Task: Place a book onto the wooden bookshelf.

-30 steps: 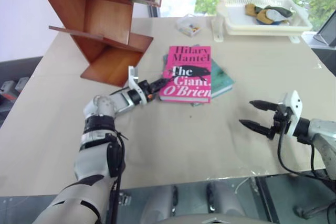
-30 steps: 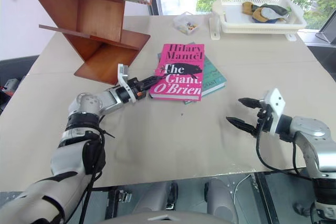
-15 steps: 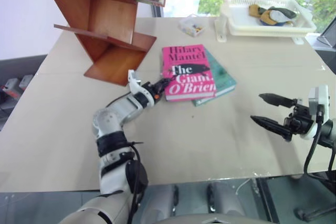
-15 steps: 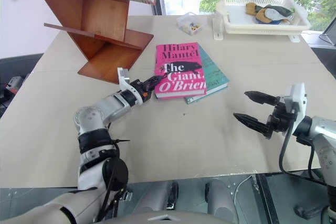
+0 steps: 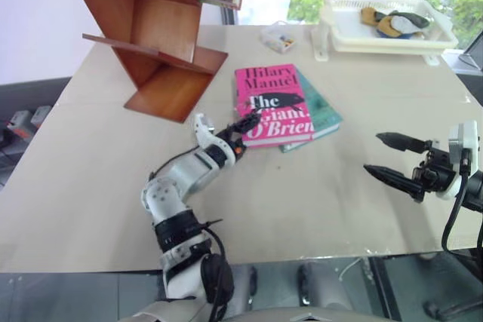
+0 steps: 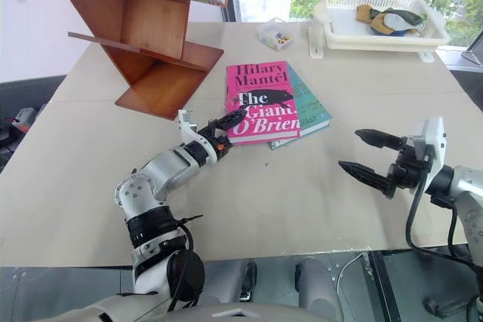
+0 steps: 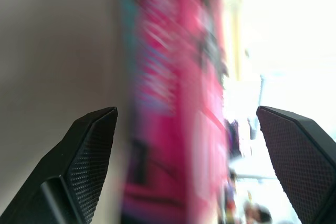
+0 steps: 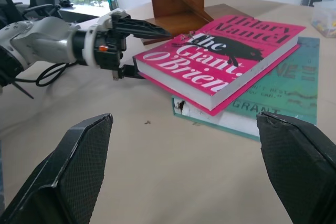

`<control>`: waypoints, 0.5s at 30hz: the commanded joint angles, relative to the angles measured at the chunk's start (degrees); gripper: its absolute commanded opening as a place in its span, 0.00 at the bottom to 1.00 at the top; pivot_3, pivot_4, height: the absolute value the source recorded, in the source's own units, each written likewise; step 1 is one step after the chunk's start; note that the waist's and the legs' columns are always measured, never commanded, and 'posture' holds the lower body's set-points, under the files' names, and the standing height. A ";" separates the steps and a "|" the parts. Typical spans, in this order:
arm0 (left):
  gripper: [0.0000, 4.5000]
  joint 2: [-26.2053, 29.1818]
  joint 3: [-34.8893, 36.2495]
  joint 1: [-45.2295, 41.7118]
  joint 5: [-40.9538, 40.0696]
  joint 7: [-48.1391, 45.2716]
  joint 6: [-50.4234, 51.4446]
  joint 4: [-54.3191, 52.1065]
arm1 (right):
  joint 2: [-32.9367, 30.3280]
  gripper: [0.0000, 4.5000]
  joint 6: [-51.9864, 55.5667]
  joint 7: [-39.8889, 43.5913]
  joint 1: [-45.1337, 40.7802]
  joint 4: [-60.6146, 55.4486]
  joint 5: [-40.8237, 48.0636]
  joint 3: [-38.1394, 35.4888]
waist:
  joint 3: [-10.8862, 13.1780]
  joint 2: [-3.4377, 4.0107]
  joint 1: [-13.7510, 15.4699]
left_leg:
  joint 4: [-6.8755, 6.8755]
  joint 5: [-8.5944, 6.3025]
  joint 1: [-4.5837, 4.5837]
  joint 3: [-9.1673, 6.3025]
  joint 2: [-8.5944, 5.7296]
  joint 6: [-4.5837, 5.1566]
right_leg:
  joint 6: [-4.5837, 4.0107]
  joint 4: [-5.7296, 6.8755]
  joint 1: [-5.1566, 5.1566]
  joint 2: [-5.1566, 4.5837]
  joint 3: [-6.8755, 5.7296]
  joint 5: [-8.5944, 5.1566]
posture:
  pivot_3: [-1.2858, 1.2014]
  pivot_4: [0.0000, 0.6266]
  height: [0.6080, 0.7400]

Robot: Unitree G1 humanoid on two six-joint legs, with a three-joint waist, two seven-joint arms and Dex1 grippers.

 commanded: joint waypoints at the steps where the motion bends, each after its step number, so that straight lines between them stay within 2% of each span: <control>1: 0.99 1.55 -3.95 2.35 -4.99 -1.74 2.44 -2.54 | -0.76 1.00 0.16 -0.44 -0.30 -1.70 0.79 -1.45 | 0.00 0.00 -0.03 | 0.00 0.00 0.01 0.00 0.00 0.00 | 0.00 0.00 0.00 0.01 0.01 0.00 | 0.52 0.24 1.00; 7: 0.99 5.80 -7.95 5.54 -12.58 -1.53 4.30 -2.75 | -0.31 1.00 0.03 -1.33 0.19 -2.32 0.73 -1.23 | -0.01 0.01 -0.03 | 0.00 0.04 0.04 0.00 0.03 -0.06 | 0.00 0.02 0.01 0.02 0.01 0.00 | 0.52 0.24 1.00; 11: 0.99 12.86 -8.87 6.03 -15.62 -6.06 4.60 -0.88 | -0.09 1.00 -0.10 -1.73 0.23 -2.38 0.47 -0.77 | -0.02 0.03 -0.12 | 0.00 0.05 0.07 0.00 0.06 -0.08 | -0.01 0.03 0.01 0.04 0.02 0.00 | 0.52 0.24 1.00; 15: 0.99 20.56 -9.69 4.92 -13.65 -12.98 4.17 4.86 | -0.04 1.00 -0.06 -2.16 0.09 -2.52 0.40 -0.31 | -0.03 0.05 -0.09 | 0.00 0.06 0.10 0.00 0.05 -0.10 | -0.02 0.04 0.02 0.09 0.01 -0.01 | 0.52 0.24 1.00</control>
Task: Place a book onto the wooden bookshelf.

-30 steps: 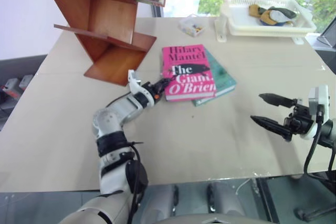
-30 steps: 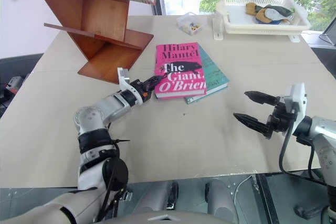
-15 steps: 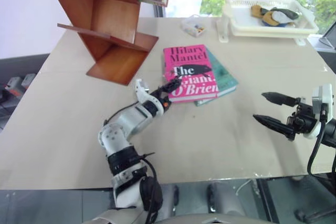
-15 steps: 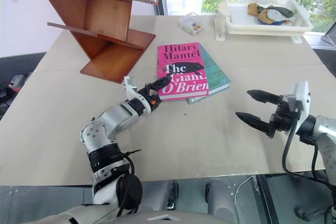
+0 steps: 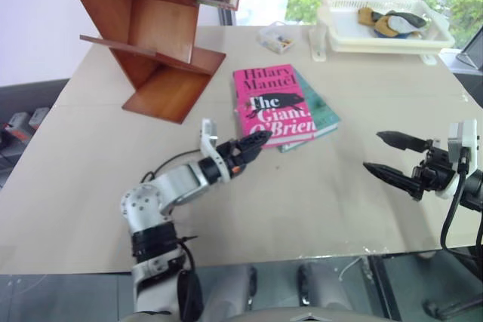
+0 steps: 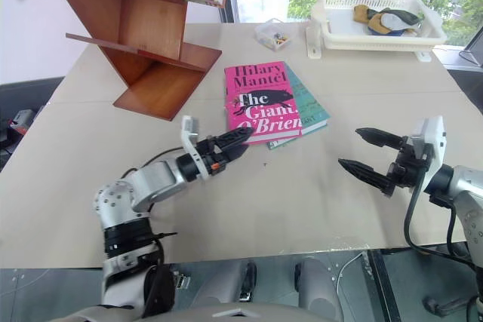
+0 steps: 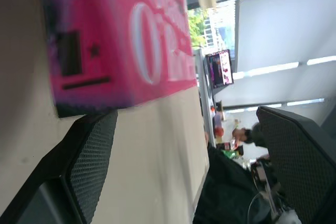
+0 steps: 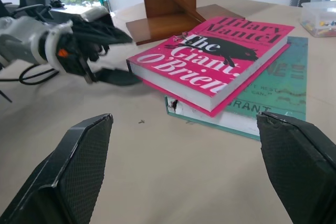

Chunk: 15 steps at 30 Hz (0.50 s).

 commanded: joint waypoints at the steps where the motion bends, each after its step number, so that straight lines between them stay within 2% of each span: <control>1: 0.99 5.45 -1.11 -1.49 1.46 -6.98 -0.60 5.22 | -0.15 1.00 -0.01 -0.39 -0.20 -2.14 0.48 -0.46 | 0.00 0.00 -0.01 | 0.00 0.01 0.01 0.00 -0.02 0.00 | 0.00 0.00 0.01 0.02 -0.01 0.00 | 0.52 0.24 1.00; 7: 0.99 13.33 -3.00 -8.34 10.22 -20.13 -4.22 19.83 | -0.60 1.00 0.12 -0.91 0.06 -2.50 0.37 -0.81 | 0.00 0.00 0.04 | 0.00 0.02 0.01 -0.02 -0.05 0.00 | 0.00 -0.01 0.04 0.04 -0.08 0.00 | 0.52 0.24 1.00; 11: 0.99 14.88 -4.57 -11.60 15.99 -25.83 -6.26 26.10 | -0.74 1.00 0.15 -1.34 0.78 -3.09 0.56 -1.33 | 0.00 0.00 0.00 | -0.01 0.01 -0.01 -0.03 -0.06 0.01 | 0.00 -0.07 0.03 0.02 -0.08 0.00 | 0.52 0.24 1.00; 15: 0.99 15.24 -5.09 -18.16 22.13 -31.38 -11.23 36.79 | -0.76 1.00 0.19 -1.95 1.25 -3.61 0.70 -1.66 | 0.01 -0.02 0.03 | -0.03 0.01 -0.03 -0.04 -0.04 0.00 | 0.00 -0.07 0.01 0.03 -0.10 0.00 | 0.52 0.24 1.00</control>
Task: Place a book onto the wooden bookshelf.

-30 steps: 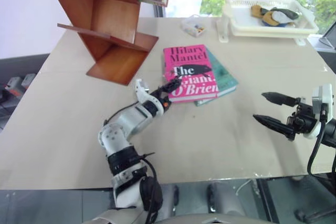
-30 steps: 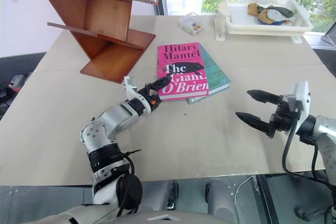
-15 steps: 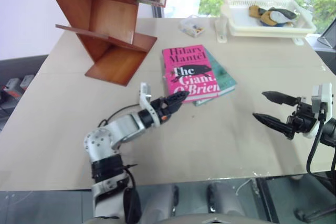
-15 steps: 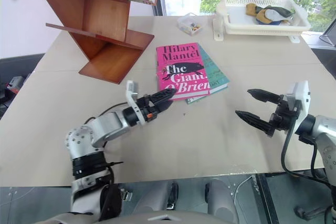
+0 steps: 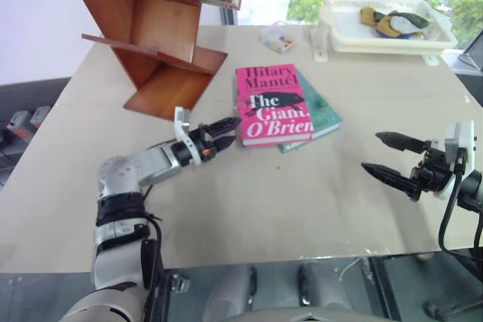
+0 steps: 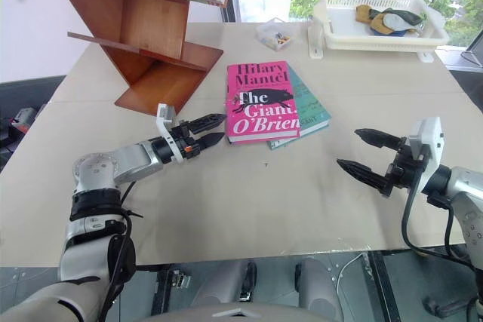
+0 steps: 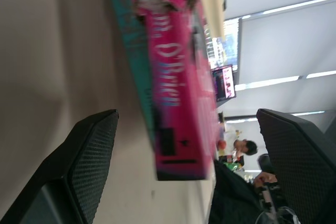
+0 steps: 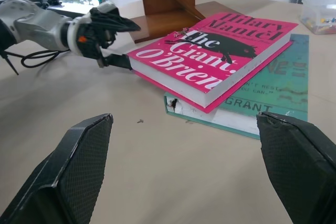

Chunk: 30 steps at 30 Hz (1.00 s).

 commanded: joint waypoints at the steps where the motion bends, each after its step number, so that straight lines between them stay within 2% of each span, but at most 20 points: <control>1: 0.99 0.86 -0.97 -6.85 6.40 -6.46 -5.64 9.61 | -0.74 1.00 0.12 -0.51 0.30 -2.36 0.70 -1.99 | 0.01 -0.02 0.05 | 0.01 0.00 0.01 0.00 0.00 0.00 | 0.00 0.01 0.01 -0.01 0.00 0.00 | 0.52 0.24 1.00; 7: 0.99 -1.18 -1.08 -17.66 15.46 -13.20 -14.92 26.16 | -0.96 1.00 0.29 -0.56 0.11 -2.37 0.69 -1.94 | 0.02 -0.04 0.01 | 0.02 0.00 -0.03 -0.02 -0.04 0.01 | 0.01 -0.01 0.02 -0.02 -0.06 0.01 | 0.52 0.24 1.00; 14: 0.99 -3.19 -2.22 -22.66 24.00 -20.17 -19.65 36.04 | -1.00 1.00 0.52 -0.64 0.55 -2.74 0.61 -2.20 | 0.03 -0.05 -0.12 | -0.02 -0.01 -0.10 -0.02 -0.02 0.03 | 0.02 -0.06 -0.03 -0.02 -0.04 0.00 | 0.52 0.24 1.00; 17: 0.81 -3.54 -1.82 -23.59 25.99 -23.57 -19.32 37.54 | -1.13 1.00 0.69 -0.58 0.77 -2.78 0.61 -2.34 | 0.03 -0.05 -0.12 | -0.01 -0.01 -0.10 -0.02 -0.02 0.04 | 0.02 -0.02 -0.03 -0.02 -0.05 0.00 | 0.52 0.24 1.00; 20: 0.49 -3.44 -1.13 -23.75 27.12 -25.72 -18.72 38.21 | -1.16 1.00 0.63 -0.66 0.99 -2.94 0.27 -1.97 | 0.03 -0.05 -0.13 | 0.01 -0.02 -0.09 -0.02 -0.02 0.05 | 0.02 0.01 -0.02 -0.02 -0.05 0.00 | 0.52 0.24 1.00; 21: 0.41 -3.43 -0.91 -23.77 27.48 -25.85 -18.67 38.36 | -1.16 1.00 0.59 -0.68 1.05 -2.98 0.23 -1.94 | 0.03 -0.05 -0.12 | 0.01 -0.02 -0.09 -0.02 -0.02 0.05 | 0.02 0.01 -0.02 -0.01 -0.05 0.00 | 0.52 0.24 1.00; 22: 0.28 -3.47 -0.32 -23.64 27.37 -25.77 -17.91 38.30 | -1.16 1.00 0.58 -0.71 1.05 -2.96 0.26 -1.93 | 0.03 -0.05 -0.11 | 0.01 -0.02 -0.09 -0.02 -0.02 0.05 | 0.02 0.01 -0.02 -0.01 -0.05 0.00 | 0.52 0.24 1.00; 25: 0.02 -4.28 1.36 -21.61 25.46 -24.87 -12.88 34.60 | -1.22 1.00 0.50 -0.66 1.58 -3.11 0.31 -2.25 | 0.03 -0.05 -0.07 | 0.01 -0.02 -0.09 -0.03 -0.01 0.05 | 0.02 0.02 -0.03 -0.02 -0.05 0.00 | 0.52 0.24 1.00; 27: 0.01 -5.08 4.00 -19.52 22.77 -22.92 -8.15 30.40 | -1.21 1.00 0.51 -0.70 2.02 -3.24 0.42 -2.53 | 0.03 -0.05 -0.11 | 0.01 -0.02 -0.10 -0.03 -0.01 0.06 | 0.02 0.02 -0.03 -0.03 -0.05 0.00 | 0.52 0.24 1.00; 30: 0.01 -9.35 8.10 -12.76 16.91 -16.21 -0.19 15.43 | -1.10 1.00 0.27 -0.64 2.71 -3.28 0.33 -2.62 | 0.02 -0.05 -0.12 | 0.00 -0.02 -0.10 -0.03 0.03 0.05 | 0.02 0.03 -0.04 -0.09 0.00 0.00 | 0.52 0.24 1.00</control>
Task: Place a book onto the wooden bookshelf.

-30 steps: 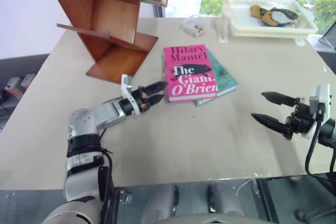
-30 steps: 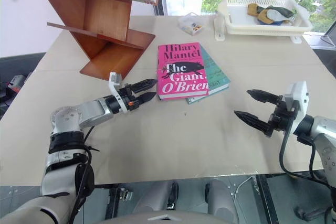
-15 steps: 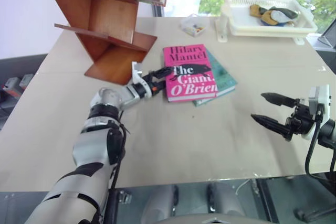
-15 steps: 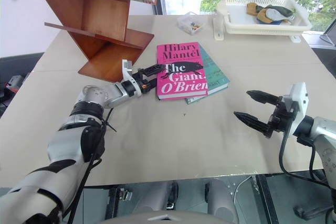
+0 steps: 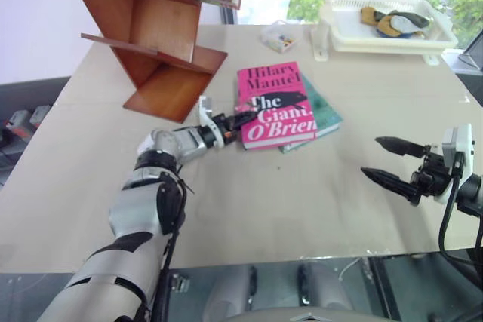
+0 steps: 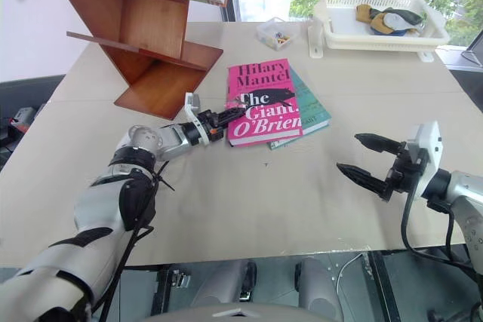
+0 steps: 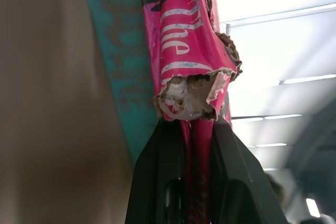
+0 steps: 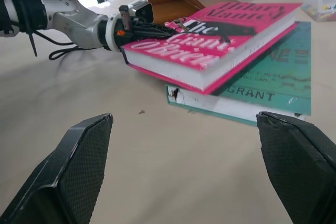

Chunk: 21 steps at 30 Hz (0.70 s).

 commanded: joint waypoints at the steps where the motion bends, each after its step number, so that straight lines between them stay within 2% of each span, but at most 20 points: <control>1: 0.01 -5.32 5.45 6.72 -8.41 8.14 9.81 -17.78 | -0.65 1.00 -0.80 0.17 0.49 -1.78 0.25 -2.25 | 0.00 0.00 0.02 | 0.00 0.00 -0.01 0.00 0.02 0.00 | 0.00 0.00 0.00 -0.15 0.03 0.00 | 0.52 0.24 1.00; 4: 0.01 -12.87 10.64 11.47 -12.67 21.78 12.76 -30.47 | -0.65 1.00 -0.87 0.29 0.20 -1.46 0.12 -1.89 | 0.00 -0.01 0.23 | 0.01 0.00 -0.03 -0.02 0.04 -0.02 | 0.00 0.00 -0.02 -0.33 0.15 0.01 | 0.52 0.24 1.00; 8: 0.01 -22.01 12.80 15.59 -12.59 38.21 8.88 -43.80 | -0.79 1.00 -0.75 0.59 -0.20 -1.09 0.10 -1.91 | -0.01 -0.03 0.25 | 0.03 0.00 0.01 -0.06 0.02 -0.04 | 0.01 0.02 0.02 -0.35 0.22 0.01 | 0.52 0.24 1.00; 12: 0.01 -29.01 13.48 17.13 -16.11 47.78 6.08 -51.96 | -0.80 1.00 -0.73 0.93 0.31 -1.28 -0.09 -2.02 | -0.01 -0.06 0.08 | 0.02 0.00 0.02 -0.05 0.03 -0.06 | 0.01 0.03 0.02 -0.30 0.20 0.01 | 0.52 0.24 1.00; 16: 0.01 -32.87 11.04 20.78 -17.27 54.40 2.04 -57.25 | -0.50 1.00 -0.62 0.53 0.95 -2.14 0.09 -2.40 | -0.01 -0.05 0.18 | -0.01 0.00 0.06 0.01 0.04 -0.06 | 0.01 0.03 0.01 -0.23 0.18 0.01 | 0.52 0.24 1.00; 18: 0.23 -34.39 10.27 21.91 -17.48 57.88 -1.37 -58.84 | -0.41 1.00 -0.68 0.46 1.71 -2.63 0.11 -2.68 | -0.01 -0.06 0.23 | 0.00 0.00 0.05 0.03 0.00 -0.06 | 0.01 -0.01 0.02 -0.25 0.17 0.01 | 0.52 0.24 1.00; 21: 0.51 -34.23 7.77 23.34 -21.72 58.44 -1.35 -60.25 | -0.24 1.00 -0.55 0.09 2.52 -3.25 0.37 -3.00 | 0.00 -0.09 0.53 | 0.02 0.00 0.04 0.03 -0.03 -0.06 | 0.01 -0.02 0.03 -0.28 0.15 0.01 | 0.52 0.24 1.00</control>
